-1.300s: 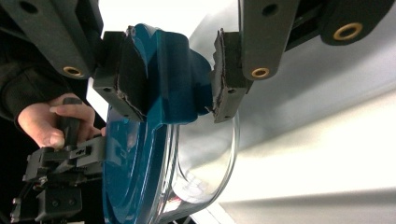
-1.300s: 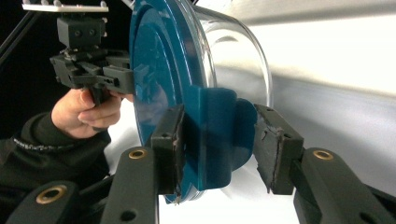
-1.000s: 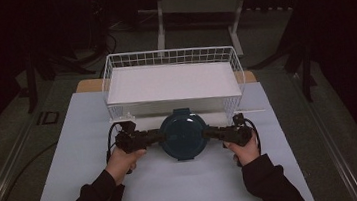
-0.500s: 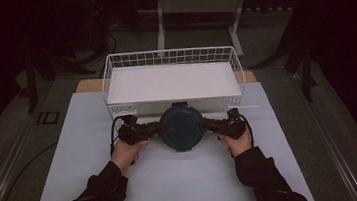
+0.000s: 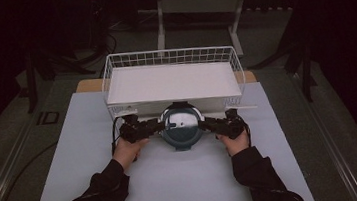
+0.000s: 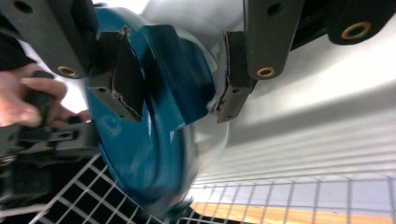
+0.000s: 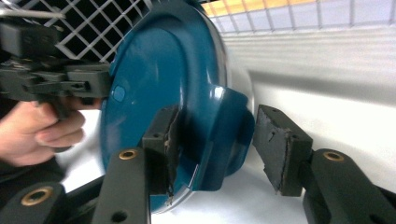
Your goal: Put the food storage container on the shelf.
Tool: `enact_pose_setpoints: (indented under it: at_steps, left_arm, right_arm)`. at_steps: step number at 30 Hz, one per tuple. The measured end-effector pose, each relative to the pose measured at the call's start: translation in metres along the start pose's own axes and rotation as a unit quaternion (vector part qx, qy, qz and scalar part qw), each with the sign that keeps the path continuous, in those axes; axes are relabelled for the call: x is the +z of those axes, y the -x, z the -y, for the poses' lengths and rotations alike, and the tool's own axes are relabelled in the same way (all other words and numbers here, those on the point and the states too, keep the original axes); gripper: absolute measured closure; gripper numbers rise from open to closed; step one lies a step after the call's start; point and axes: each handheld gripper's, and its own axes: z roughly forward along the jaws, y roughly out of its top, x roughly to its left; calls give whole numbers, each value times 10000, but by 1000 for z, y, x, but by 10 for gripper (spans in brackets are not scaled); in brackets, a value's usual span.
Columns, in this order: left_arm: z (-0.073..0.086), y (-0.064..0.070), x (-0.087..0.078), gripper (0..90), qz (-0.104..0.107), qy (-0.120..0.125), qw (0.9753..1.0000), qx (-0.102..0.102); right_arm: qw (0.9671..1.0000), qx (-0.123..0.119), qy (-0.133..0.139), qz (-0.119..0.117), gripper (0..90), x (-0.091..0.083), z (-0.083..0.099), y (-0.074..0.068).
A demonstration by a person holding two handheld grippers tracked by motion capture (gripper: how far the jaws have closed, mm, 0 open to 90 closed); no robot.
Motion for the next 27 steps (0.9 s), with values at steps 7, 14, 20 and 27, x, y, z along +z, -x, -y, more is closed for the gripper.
enact_pose_setpoints:
  at_steps: [7, 14, 20, 27]
  left_arm:
    - [-1, -6, 3, 466, -77, 143, 9999, 19]
    - [-1, -8, 5, 404, -226, 252, 9994, 99]
    - [-1, -8, 5, 391, -248, 228, 9994, -64]
    - [-4, 4, -3, 253, -229, 202, 9990, 338]
  right_arm:
    - [9993, -82, 280, 221, 487, 5, -1, -2]
    - [9978, -303, 392, 443, 458, 8, -5, -1]
    - [9977, -232, 454, 449, 472, 9, -4, -1]
    - [9966, -404, 433, 569, 409, -1, -1, -14]
